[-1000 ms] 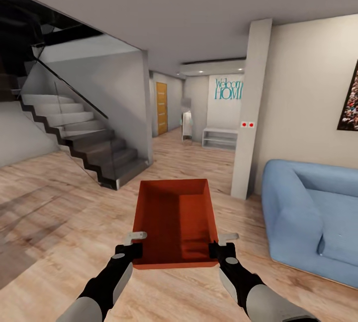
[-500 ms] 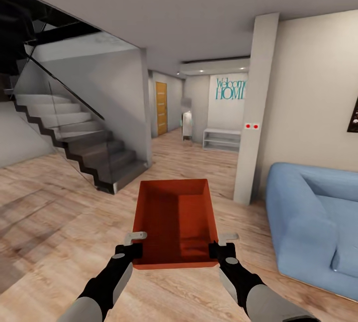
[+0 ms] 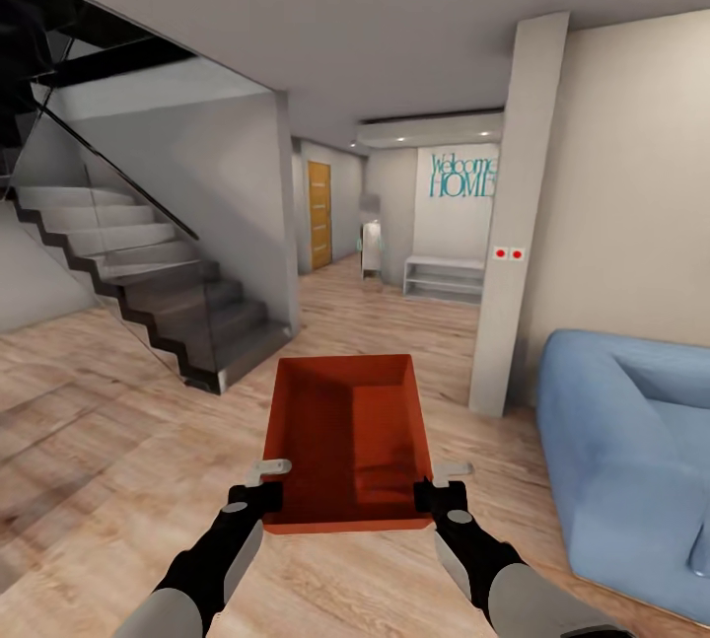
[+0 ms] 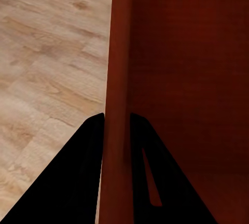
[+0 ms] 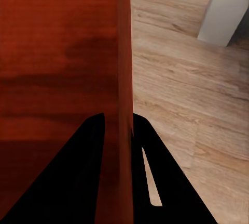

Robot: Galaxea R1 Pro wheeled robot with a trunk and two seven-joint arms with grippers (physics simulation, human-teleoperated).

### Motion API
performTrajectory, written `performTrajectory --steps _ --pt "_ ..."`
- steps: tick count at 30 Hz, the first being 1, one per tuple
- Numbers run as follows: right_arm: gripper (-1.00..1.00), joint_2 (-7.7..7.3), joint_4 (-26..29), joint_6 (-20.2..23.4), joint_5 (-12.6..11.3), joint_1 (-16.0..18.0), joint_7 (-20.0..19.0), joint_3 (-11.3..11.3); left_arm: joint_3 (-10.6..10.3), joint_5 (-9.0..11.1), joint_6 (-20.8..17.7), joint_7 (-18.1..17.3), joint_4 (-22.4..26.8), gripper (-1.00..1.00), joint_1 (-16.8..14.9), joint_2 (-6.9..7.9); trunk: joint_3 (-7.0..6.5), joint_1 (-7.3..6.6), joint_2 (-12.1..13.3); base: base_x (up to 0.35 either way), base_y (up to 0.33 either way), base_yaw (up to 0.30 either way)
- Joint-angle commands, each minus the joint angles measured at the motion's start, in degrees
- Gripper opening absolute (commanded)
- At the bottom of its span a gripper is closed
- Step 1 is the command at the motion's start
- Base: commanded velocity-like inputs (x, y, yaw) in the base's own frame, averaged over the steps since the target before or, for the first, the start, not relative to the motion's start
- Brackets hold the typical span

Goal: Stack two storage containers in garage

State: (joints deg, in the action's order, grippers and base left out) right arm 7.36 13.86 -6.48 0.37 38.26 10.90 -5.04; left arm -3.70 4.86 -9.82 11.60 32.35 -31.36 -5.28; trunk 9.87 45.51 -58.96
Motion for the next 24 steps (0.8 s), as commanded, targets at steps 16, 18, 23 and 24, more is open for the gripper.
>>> performTrajectory --steps 16,18,23,24 --pt "-1.00 0.03 -0.15 -0.20 -1.42 0.06 4.79 2.23 0.17 -0.82 1.65 0.71 0.22 -1.00 -0.01 -0.04 0.08 0.04 -0.05 0.323 0.000 0.000" --pt "-1.00 0.03 -0.15 -0.24 -1.42 0.06 4.76 2.23 0.18 -0.82 1.65 0.71 0.23 -1.00 -0.01 -0.04 0.08 0.04 -0.05 0.323 0.000 0.000" --pt "-1.00 0.03 -0.15 -0.28 -1.42 0.06 4.83 2.23 0.18 -0.75 1.65 0.71 0.17 -1.00 -0.01 -0.06 0.08 0.04 -0.05 0.323 0.000 0.000" --pt "-1.00 0.01 -0.15 -0.28 -1.42 0.06 4.82 2.23 0.18 -0.74 1.65 0.71 0.17 -1.00 -0.01 -0.07 0.08 0.04 -0.05 0.322 0.000 0.000"
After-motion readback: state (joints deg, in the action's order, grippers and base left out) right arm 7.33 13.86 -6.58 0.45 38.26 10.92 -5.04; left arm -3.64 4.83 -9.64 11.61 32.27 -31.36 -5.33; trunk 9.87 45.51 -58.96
